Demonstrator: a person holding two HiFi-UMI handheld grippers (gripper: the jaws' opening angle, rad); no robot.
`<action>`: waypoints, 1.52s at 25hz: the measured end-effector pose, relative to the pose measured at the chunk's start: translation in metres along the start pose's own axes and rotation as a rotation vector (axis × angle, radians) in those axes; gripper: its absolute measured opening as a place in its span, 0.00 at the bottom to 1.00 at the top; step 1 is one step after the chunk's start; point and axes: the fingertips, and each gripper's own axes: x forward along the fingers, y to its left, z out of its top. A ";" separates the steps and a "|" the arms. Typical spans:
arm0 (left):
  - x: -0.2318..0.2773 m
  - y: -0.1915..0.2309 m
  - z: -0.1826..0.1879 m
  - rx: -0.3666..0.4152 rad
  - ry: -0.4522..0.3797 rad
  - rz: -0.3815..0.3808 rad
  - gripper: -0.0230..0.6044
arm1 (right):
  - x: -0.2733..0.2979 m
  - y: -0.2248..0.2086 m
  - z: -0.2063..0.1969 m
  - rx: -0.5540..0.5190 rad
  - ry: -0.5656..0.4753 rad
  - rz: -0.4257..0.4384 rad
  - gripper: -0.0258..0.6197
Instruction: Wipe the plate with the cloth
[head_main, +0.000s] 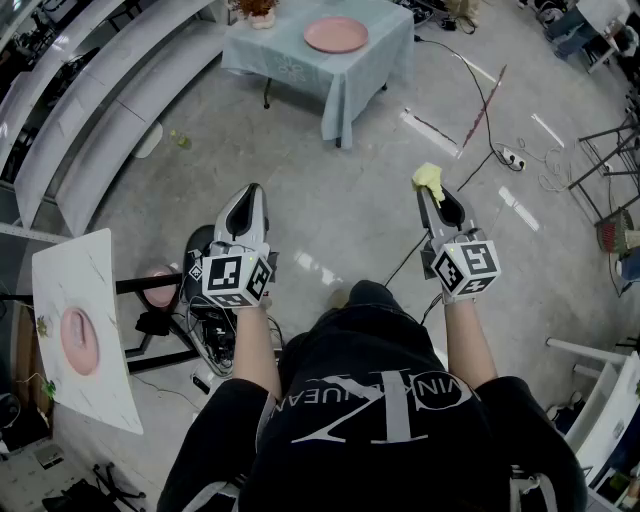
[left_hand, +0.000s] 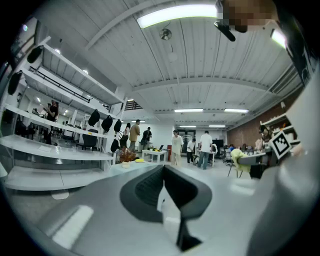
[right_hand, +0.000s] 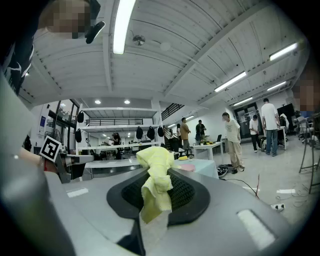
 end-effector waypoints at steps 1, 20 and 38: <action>0.001 0.000 0.000 0.000 0.001 -0.003 0.04 | 0.001 -0.001 0.000 0.003 -0.001 -0.003 0.18; 0.010 0.017 0.004 -0.003 0.011 0.031 0.04 | 0.033 -0.005 0.001 0.006 -0.005 0.033 0.18; 0.163 0.100 0.007 -0.021 0.036 -0.022 0.04 | 0.193 -0.044 -0.004 0.082 0.017 0.003 0.18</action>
